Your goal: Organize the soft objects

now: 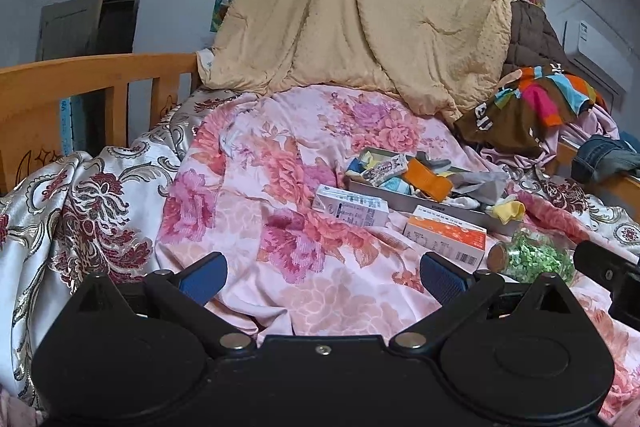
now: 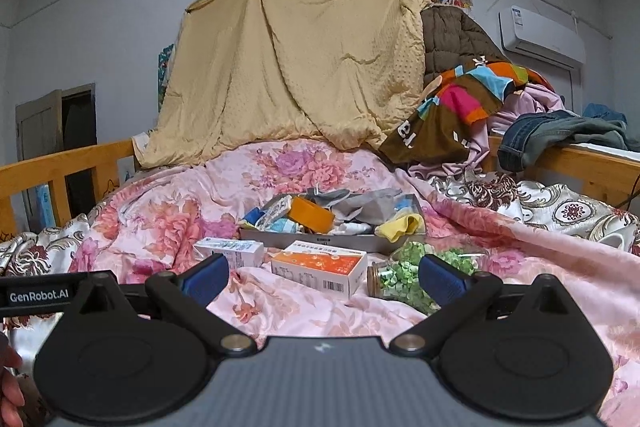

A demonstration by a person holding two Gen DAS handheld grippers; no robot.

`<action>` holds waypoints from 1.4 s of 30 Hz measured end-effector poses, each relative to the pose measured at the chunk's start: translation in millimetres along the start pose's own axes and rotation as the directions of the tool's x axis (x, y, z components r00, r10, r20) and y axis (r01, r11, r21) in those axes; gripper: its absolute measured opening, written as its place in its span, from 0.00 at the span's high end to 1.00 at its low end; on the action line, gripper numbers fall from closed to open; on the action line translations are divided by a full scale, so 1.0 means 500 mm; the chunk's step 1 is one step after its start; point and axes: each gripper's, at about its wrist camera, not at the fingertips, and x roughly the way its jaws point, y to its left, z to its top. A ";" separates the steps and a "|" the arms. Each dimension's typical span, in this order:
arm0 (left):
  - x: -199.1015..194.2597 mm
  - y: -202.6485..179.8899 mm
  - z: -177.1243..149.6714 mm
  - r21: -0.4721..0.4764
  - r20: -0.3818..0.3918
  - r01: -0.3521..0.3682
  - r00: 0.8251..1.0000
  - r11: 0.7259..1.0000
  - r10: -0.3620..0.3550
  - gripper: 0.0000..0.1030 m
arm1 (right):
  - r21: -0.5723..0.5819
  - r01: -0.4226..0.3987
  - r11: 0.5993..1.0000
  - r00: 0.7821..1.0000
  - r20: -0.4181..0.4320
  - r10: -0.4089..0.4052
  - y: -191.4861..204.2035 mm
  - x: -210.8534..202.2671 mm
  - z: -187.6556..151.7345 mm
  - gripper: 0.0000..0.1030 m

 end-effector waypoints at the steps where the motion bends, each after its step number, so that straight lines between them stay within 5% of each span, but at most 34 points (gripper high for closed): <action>1: 0.001 0.000 -0.001 -0.002 -0.002 -0.001 1.000 1.000 0.001 0.01 | -0.002 0.000 1.000 1.000 -0.006 0.000 0.001 0.003 -0.001 0.00; 17: 0.030 0.001 -0.022 -0.023 -0.046 -0.015 0.999 1.000 0.014 0.01 | 0.000 0.033 0.999 0.994 -0.107 -0.033 -0.004 0.046 -0.015 0.00; 42: 0.030 -0.001 -0.021 -0.009 -0.040 -0.024 0.999 1.000 0.024 0.01 | -0.004 0.033 0.999 0.993 -0.116 -0.033 -0.003 0.048 -0.017 0.00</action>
